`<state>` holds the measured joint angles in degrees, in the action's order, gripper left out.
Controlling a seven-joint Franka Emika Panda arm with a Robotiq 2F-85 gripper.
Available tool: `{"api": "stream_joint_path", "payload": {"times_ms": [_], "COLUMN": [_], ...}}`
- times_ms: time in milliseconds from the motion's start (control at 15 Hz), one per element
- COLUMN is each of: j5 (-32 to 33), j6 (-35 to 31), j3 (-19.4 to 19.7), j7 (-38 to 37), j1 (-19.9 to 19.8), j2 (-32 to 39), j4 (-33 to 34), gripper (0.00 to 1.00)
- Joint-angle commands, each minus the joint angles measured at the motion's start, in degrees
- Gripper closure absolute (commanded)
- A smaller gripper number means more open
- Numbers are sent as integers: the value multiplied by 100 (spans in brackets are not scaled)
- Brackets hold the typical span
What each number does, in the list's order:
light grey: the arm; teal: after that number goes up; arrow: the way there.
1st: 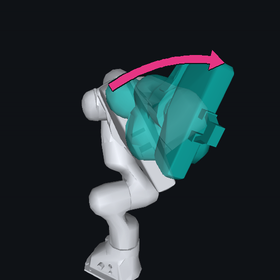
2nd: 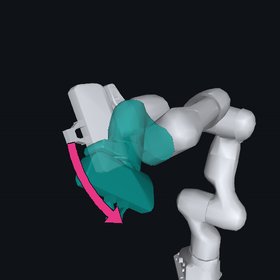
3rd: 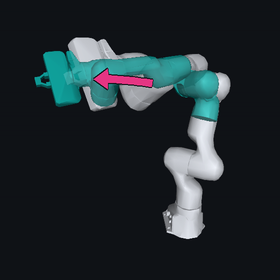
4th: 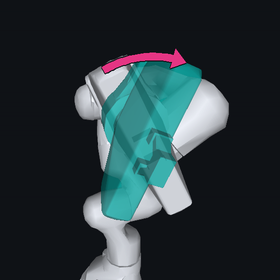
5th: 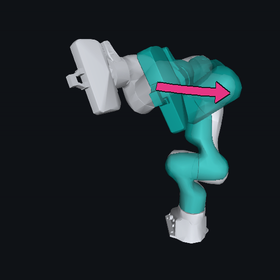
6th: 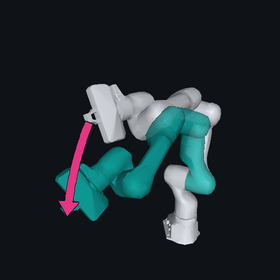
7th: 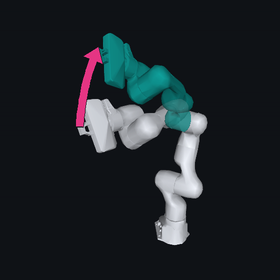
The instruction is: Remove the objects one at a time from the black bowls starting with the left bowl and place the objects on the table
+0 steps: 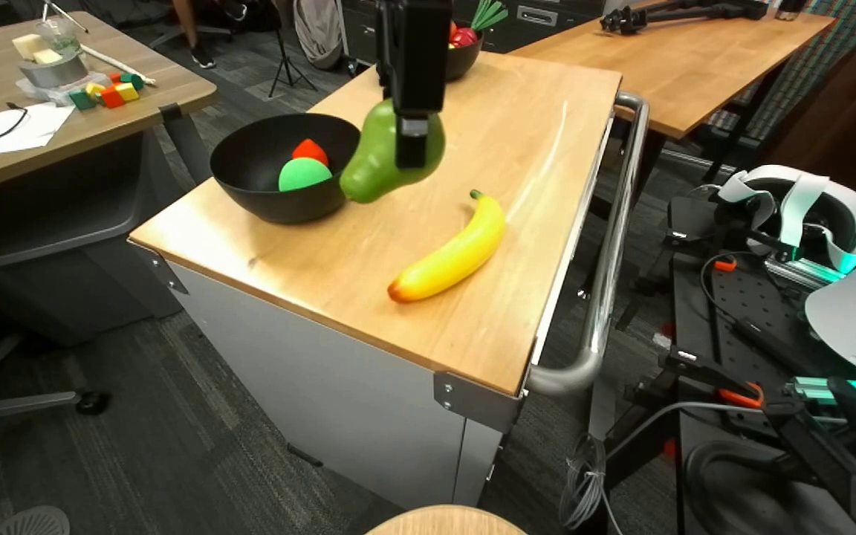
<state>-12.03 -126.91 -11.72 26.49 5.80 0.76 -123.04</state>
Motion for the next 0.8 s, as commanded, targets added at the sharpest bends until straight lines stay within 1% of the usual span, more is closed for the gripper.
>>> {"api": "stream_joint_path", "payload": {"times_ms": [0,133,333,467,600,667,733], "j5": [355,422,420,295,242,232,255], "j6": [-546,-1020,-1508,-1655,-1629,-1650,-1711], "j3": [239,370,529,577,596,597,596], "j7": [709,1117,1473,1721,1854,1930,2004], "j1": [11,-21,-80,-109,-139,-151,-163], "j2": [-359,-255,-31,30,91,117,141], "j4": [-734,-910,-984,-1017,-981,-966,-958], "gripper": [51,51,51,51,51,48,16]}}
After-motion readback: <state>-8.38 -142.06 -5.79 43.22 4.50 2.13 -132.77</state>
